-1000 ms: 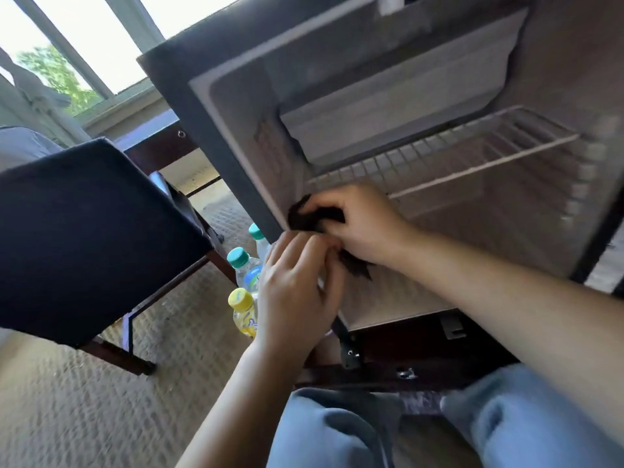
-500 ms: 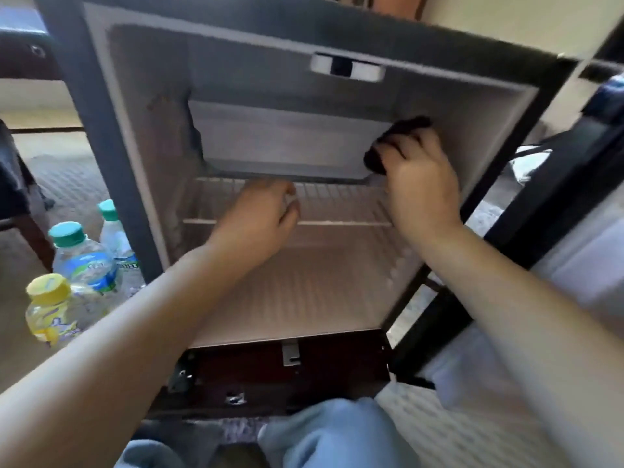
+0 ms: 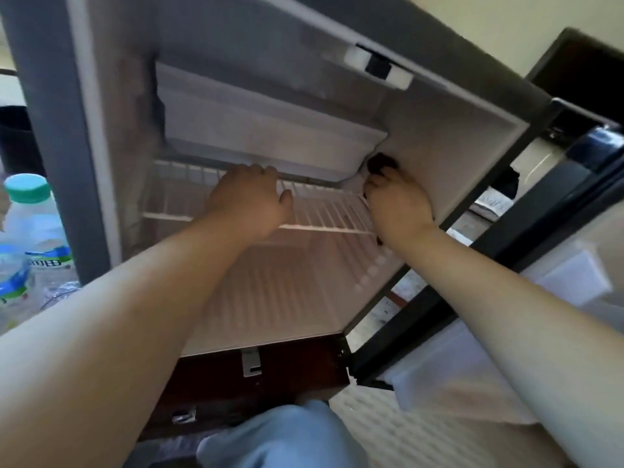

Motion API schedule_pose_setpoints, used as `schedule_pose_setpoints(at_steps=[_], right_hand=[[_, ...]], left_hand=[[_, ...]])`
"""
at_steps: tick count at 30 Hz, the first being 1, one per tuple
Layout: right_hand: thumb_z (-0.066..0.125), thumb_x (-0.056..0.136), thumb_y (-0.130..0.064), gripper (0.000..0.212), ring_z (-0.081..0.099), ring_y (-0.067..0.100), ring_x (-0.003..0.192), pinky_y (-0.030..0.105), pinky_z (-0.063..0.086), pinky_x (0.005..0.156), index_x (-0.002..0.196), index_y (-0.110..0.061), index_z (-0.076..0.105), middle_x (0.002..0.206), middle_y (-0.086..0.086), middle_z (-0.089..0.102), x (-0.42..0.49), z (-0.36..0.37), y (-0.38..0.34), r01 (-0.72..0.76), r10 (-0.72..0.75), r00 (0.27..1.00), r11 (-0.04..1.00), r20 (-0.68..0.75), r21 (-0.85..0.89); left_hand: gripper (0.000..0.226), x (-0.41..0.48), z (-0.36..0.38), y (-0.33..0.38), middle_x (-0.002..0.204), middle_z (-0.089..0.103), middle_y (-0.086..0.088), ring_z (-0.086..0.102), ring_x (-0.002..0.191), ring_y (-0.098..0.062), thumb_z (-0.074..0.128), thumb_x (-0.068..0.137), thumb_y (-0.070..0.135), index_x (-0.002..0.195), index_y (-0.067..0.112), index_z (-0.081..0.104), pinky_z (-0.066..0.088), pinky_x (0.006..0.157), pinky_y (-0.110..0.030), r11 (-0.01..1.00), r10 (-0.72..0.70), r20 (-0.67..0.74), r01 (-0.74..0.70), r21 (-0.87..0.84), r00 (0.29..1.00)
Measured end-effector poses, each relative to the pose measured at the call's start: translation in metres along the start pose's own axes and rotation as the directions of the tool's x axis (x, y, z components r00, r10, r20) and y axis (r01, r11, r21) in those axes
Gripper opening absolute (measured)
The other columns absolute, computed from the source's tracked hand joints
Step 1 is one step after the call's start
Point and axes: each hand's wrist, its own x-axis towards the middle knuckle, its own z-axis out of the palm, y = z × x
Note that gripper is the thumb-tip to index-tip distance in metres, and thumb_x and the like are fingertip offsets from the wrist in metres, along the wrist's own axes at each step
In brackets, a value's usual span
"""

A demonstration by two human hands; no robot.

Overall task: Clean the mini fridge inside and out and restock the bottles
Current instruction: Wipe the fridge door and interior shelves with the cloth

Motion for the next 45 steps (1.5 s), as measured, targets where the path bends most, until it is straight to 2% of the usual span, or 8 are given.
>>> schedule_pose_setpoints(at_steps=[3, 9, 15, 22, 29, 36, 41, 45], right_hand=[[0.042, 0.070, -0.004, 0.031, 0.066, 0.035, 0.084, 0.036, 0.054, 0.072, 0.078, 0.004, 0.070, 0.081, 0.018, 0.069, 0.004, -0.023, 0.028, -0.089, 0.074, 0.988, 0.990, -0.138, -0.108], [0.021, 0.087, -0.012, 0.055, 0.041, 0.040, 0.131, 0.046, 0.033, 0.109, 0.125, 0.009, 0.054, 0.134, 0.025, 0.052, 0.017, -0.025, 0.029, -0.118, 0.110, 0.993, 0.973, -0.051, -0.200], [0.032, 0.075, -0.008, 0.046, 0.066, 0.029, 0.092, 0.036, 0.049, 0.093, 0.088, -0.006, 0.076, 0.090, 0.008, 0.072, -0.034, -0.010, 0.019, 0.119, -0.102, 0.992, 0.964, 0.080, -0.239], [0.033, 0.077, -0.011, 0.048, 0.068, 0.020, 0.094, 0.027, 0.053, 0.076, 0.097, -0.012, 0.076, 0.097, 0.003, 0.073, -0.006, -0.058, 0.052, -0.103, 0.070, 0.993, 0.916, -0.098, -0.387], [0.028, 0.099, -0.010, 0.052, 0.017, 0.033, 0.143, 0.042, 0.014, 0.116, 0.148, 0.003, 0.018, 0.155, 0.020, 0.021, 0.061, -0.040, 0.040, -0.127, 0.167, 0.984, 0.913, 0.070, -0.387], [0.031, 0.099, -0.014, 0.049, 0.025, 0.031, 0.140, 0.043, 0.022, 0.114, 0.147, -0.002, 0.026, 0.152, 0.015, 0.028, 0.073, -0.048, 0.035, -0.125, 0.202, 0.955, 0.938, 0.216, -0.323], [0.029, 0.087, -0.009, 0.049, 0.053, 0.026, 0.121, 0.033, 0.038, 0.105, 0.123, -0.007, 0.062, 0.127, 0.011, 0.060, -0.007, -0.060, 0.051, -0.110, 0.091, 0.994, 0.919, -0.066, -0.380], [0.026, 0.082, -0.010, 0.055, 0.056, 0.030, 0.119, 0.037, 0.040, 0.105, 0.122, -0.002, 0.063, 0.123, 0.013, 0.063, -0.027, -0.061, 0.046, -0.075, 0.089, 0.996, 0.894, 0.011, -0.441]], left_hand=[[0.046, -0.001, -0.001, 0.000, 0.128, 0.054, -0.019, 0.048, 0.119, -0.035, 0.040, 0.096, 0.040, 0.126, 0.007, 0.050, 0.040, 0.092, -0.036, 1.000, 0.008, -0.011, -0.008, -0.004, 1.000], [0.044, -0.001, -0.003, 0.000, 0.124, 0.056, -0.020, 0.051, 0.114, -0.035, 0.040, 0.097, 0.038, 0.125, 0.006, 0.050, 0.041, 0.088, -0.036, 0.999, 0.042, -0.028, -0.042, -0.002, 0.999], [0.040, -0.003, -0.003, -0.001, 0.117, 0.060, -0.021, 0.055, 0.108, -0.037, 0.044, 0.095, 0.035, 0.118, 0.004, 0.054, 0.044, 0.084, -0.036, 0.998, 0.055, -0.074, -0.056, -0.011, 0.996], [0.041, -0.001, -0.004, -0.001, 0.121, 0.058, -0.022, 0.052, 0.112, -0.038, 0.043, 0.095, 0.035, 0.120, 0.003, 0.053, 0.042, 0.087, -0.037, 0.999, 0.047, -0.048, -0.048, -0.015, 0.998], [0.037, 0.002, 0.004, -0.002, 0.111, 0.063, -0.022, 0.057, 0.103, -0.037, 0.047, 0.092, 0.034, 0.112, 0.005, 0.059, 0.045, 0.081, -0.036, 0.997, 0.045, -0.126, -0.052, -0.053, 0.991], [0.039, 0.002, 0.004, -0.005, 0.113, 0.063, -0.022, 0.058, 0.102, -0.037, 0.048, 0.092, 0.036, 0.112, 0.005, 0.059, 0.046, 0.080, -0.037, 0.996, 0.057, -0.112, -0.065, -0.069, 0.992], [0.041, 0.000, 0.000, -0.006, 0.119, 0.060, -0.022, 0.056, 0.107, -0.037, 0.047, 0.093, 0.037, 0.115, 0.004, 0.058, 0.045, 0.083, -0.037, 0.995, 0.053, -0.051, -0.057, -0.082, 0.997], [0.042, -0.001, -0.003, -0.008, 0.122, 0.058, -0.021, 0.054, 0.110, -0.037, 0.045, 0.094, 0.039, 0.117, 0.004, 0.056, 0.044, 0.084, -0.037, 0.993, 0.064, -0.012, -0.065, -0.099, 0.998]])
